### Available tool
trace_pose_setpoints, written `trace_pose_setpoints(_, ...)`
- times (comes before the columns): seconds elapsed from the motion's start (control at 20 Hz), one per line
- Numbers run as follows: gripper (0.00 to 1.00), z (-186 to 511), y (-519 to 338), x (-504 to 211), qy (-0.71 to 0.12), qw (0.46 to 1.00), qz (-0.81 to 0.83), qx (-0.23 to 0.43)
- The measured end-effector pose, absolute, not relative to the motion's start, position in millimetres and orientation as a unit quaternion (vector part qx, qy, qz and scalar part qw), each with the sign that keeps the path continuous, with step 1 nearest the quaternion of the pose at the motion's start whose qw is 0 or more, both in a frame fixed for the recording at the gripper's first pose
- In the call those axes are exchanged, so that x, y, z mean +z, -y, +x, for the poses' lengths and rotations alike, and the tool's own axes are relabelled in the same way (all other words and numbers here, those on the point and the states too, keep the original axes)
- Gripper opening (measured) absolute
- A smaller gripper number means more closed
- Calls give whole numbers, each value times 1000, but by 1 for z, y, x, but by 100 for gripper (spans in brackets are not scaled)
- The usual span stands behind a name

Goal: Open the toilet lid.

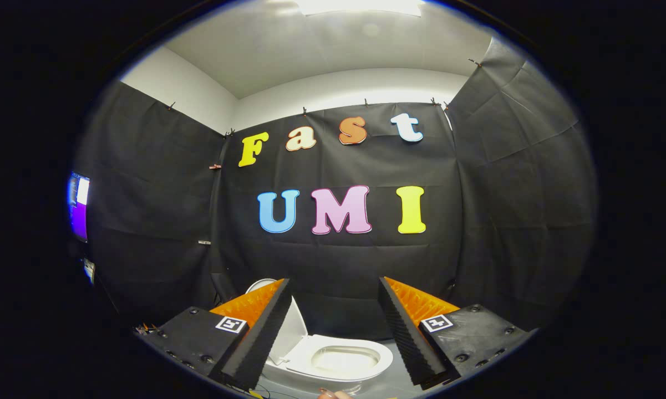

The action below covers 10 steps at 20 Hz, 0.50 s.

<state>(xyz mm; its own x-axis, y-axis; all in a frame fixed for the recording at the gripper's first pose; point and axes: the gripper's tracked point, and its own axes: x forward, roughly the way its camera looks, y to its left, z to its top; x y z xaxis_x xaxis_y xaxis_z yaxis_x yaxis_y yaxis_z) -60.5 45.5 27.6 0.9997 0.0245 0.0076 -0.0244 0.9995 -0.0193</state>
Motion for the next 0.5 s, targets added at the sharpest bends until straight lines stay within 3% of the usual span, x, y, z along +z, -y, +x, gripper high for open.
trace_pose_setpoints(0.5,98,-60,-45,25,0,1000,-8,14)
